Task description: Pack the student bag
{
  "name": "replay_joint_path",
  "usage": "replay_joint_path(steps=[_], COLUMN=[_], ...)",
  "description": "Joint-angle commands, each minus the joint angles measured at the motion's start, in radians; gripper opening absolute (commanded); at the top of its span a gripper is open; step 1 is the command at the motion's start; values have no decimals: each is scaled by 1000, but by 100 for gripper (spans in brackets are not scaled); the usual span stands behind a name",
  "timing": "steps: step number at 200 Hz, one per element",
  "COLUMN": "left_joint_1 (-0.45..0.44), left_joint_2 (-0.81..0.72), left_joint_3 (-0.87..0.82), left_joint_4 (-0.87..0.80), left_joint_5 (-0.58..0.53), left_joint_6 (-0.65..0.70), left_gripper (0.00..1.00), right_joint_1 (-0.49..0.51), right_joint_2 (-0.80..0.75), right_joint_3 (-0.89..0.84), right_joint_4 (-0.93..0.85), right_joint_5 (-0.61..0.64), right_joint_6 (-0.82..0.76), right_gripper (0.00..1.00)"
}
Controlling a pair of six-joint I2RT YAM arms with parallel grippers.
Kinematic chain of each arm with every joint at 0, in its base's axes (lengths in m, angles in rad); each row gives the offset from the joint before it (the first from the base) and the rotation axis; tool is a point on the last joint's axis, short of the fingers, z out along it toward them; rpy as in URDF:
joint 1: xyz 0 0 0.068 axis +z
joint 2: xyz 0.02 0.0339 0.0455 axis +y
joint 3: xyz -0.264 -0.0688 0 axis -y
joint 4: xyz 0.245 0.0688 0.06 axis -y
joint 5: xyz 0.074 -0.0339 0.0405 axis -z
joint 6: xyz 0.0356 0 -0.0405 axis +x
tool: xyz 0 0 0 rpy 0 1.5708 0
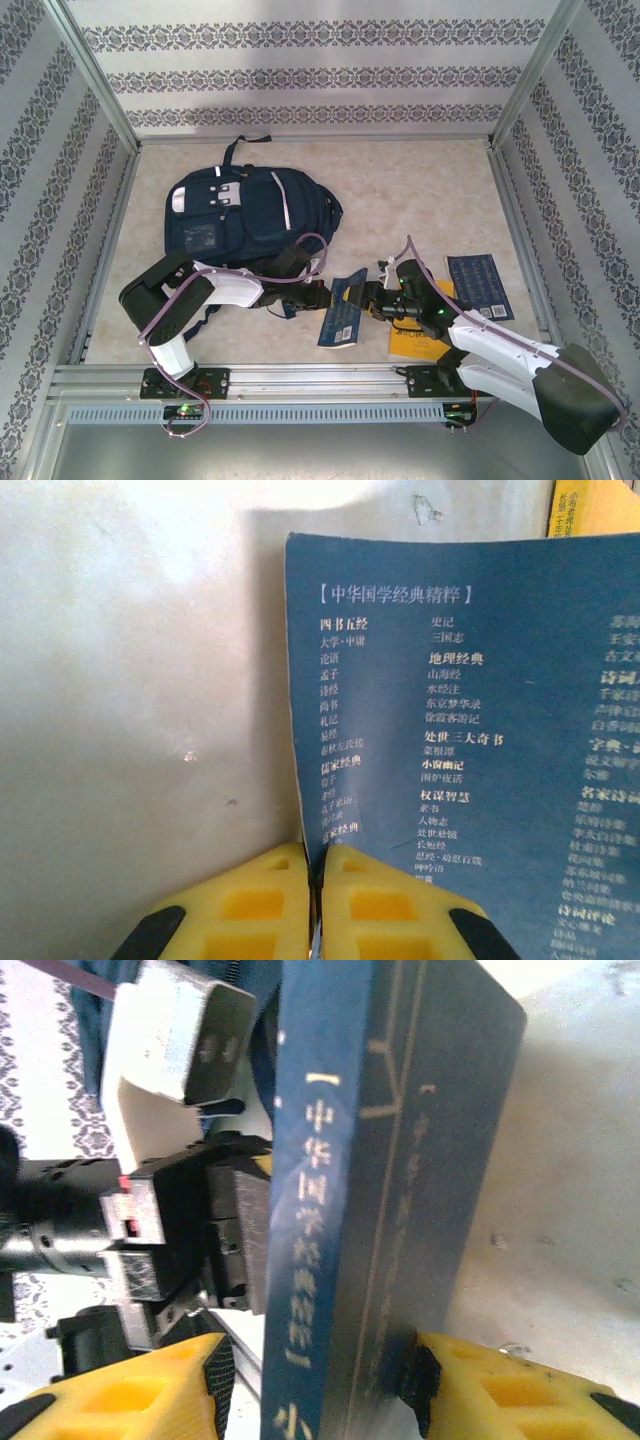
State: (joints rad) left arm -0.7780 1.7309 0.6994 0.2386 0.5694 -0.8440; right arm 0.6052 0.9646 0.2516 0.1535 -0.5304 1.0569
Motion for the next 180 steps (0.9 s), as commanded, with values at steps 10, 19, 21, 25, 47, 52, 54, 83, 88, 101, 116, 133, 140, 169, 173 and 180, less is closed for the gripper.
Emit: replay_joint_path(steps=[10, 19, 21, 25, 47, 52, 54, 83, 88, 101, 116, 133, 140, 169, 173, 180], left_joint_1=[-21, -21, -21, -21, -21, -21, -21, -15, -14, -8, 4, 31, 49, 100, 103, 105], left_joint_2=[6, 1, 0, -3, -31, -41, -47, -157, -183, -260, -361, -468, -504, -625, -637, -655], left_joint_3=[-28, -26, -26, -27, -24, -25, -25, -12, -6, 8, 22, 34, 38, 43, 43, 45], left_joint_4=[-46, -55, -58, -62, -89, -99, -103, -209, -239, -311, -386, -444, -457, -424, -415, -396], left_joint_5=[-22, -27, -28, -31, -48, -54, -56, -94, -106, -135, -173, -180, -167, -56, -40, -10], left_joint_6=[1, 6, 6, 8, 16, 19, 20, 56, 67, 99, 133, 160, 165, 190, 197, 210], left_gripper=[9, 9, 9, 9, 10, 10, 11, 21, 25, 39, 55, 66, 70, 81, 82, 83], right_joint_1=[10, 10, 10, 9, 5, 2, 2, -17, -19, -29, -39, -32, -33, -35, -35, -35], right_joint_2=[41, 54, 58, 62, 82, 84, 84, 48, 32, -14, -79, -163, -192, -287, -291, -294], right_joint_3=[5, 11, 11, 13, 27, 30, 32, 44, 47, 59, 84, 141, 161, 217, 228, 245], right_joint_4=[-11, -16, -16, -17, -31, -38, -40, -59, -63, -83, -112, -154, -176, -146, -142, -133], right_joint_5=[22, 27, 28, 30, 47, 50, 51, 43, 43, 40, 39, 43, 47, -20, -36, -69], right_joint_6=[-58, -68, -70, -73, -87, -91, -93, -123, -129, -154, -192, -233, -249, -314, -322, -329], right_gripper=[52, 51, 50, 49, 35, 32, 30, 12, 9, 4, 3, 4, 4, 0, 0, 0])
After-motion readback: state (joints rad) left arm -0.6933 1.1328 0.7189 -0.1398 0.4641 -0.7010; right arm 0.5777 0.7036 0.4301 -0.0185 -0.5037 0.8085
